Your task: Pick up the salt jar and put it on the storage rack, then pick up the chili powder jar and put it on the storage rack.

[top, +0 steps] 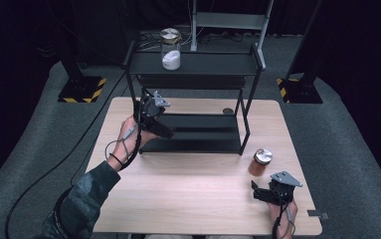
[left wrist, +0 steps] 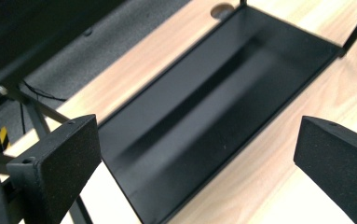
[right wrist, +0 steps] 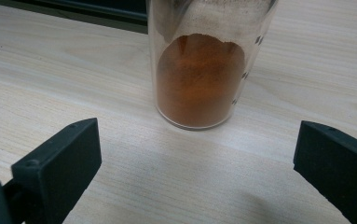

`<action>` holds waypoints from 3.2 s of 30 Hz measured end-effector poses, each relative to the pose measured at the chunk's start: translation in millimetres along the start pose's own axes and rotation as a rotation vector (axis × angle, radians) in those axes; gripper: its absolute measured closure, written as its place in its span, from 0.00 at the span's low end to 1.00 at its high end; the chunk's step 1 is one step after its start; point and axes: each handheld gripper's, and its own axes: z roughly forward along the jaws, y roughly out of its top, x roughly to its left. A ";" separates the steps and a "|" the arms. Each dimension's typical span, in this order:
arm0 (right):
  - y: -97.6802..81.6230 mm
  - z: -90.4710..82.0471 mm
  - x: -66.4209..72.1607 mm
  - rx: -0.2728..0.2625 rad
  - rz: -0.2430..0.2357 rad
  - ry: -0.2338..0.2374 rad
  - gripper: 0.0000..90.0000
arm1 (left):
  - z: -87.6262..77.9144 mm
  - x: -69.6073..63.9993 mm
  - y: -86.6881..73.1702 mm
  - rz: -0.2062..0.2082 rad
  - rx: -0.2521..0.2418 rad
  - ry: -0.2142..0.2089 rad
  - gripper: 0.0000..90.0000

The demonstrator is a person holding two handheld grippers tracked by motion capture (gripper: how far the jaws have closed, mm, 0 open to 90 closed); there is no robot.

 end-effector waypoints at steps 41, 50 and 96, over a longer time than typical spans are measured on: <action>0.5 0.6 0.9 0.003 -0.011 -0.004 0.00 | 72.4 -59.4 -170.2 -0.145 0.066 -0.139 0.00; -0.1 0.2 1.2 0.000 -0.006 -0.007 0.00 | 72.7 -61.3 -185.3 -0.180 0.010 -0.137 0.00; 4.7 2.6 4.4 0.027 -0.011 -0.023 0.00 | 72.3 -62.7 -187.8 -0.186 0.002 -0.132 0.00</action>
